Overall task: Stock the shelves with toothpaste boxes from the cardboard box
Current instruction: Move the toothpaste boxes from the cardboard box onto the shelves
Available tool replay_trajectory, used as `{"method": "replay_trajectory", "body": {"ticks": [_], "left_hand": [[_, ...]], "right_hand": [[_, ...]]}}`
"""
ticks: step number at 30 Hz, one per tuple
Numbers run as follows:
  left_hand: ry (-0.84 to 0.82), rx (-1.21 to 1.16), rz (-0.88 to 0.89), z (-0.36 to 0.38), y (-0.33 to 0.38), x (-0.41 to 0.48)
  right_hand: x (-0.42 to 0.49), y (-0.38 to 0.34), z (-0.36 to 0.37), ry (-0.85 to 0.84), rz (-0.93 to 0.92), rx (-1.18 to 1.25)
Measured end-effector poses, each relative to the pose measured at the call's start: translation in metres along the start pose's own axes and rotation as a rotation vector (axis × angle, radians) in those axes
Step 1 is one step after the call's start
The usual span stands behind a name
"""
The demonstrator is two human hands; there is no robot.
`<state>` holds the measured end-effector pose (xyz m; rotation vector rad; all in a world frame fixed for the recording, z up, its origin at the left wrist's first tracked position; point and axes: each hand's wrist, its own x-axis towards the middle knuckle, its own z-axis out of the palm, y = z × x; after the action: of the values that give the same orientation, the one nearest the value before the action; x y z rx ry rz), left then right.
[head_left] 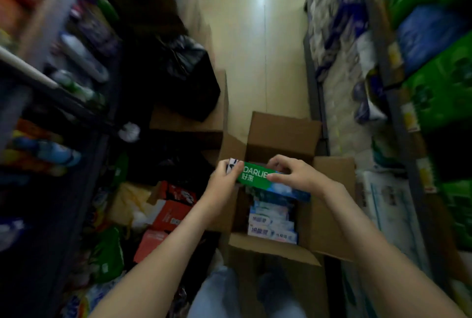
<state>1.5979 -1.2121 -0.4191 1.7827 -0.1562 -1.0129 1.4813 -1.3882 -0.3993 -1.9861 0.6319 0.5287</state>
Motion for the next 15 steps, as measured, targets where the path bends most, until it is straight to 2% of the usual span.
{"method": "replay_trajectory", "body": {"ticks": [6, 11, 15], "left_hand": [[0.229, -0.258, 0.074, -0.078, 0.087, -0.06], [0.449, -0.371, 0.184, -0.167, 0.12, -0.109], [0.657, -0.466, 0.233, -0.238, 0.119, -0.154]], "right_hand": [[-0.023, -0.141, -0.024, 0.141, -0.092, -0.167], [-0.026, -0.259, -0.007, 0.048, -0.293, -0.217], [-0.014, -0.338, 0.03, 0.015, -0.439, -0.24]]}}
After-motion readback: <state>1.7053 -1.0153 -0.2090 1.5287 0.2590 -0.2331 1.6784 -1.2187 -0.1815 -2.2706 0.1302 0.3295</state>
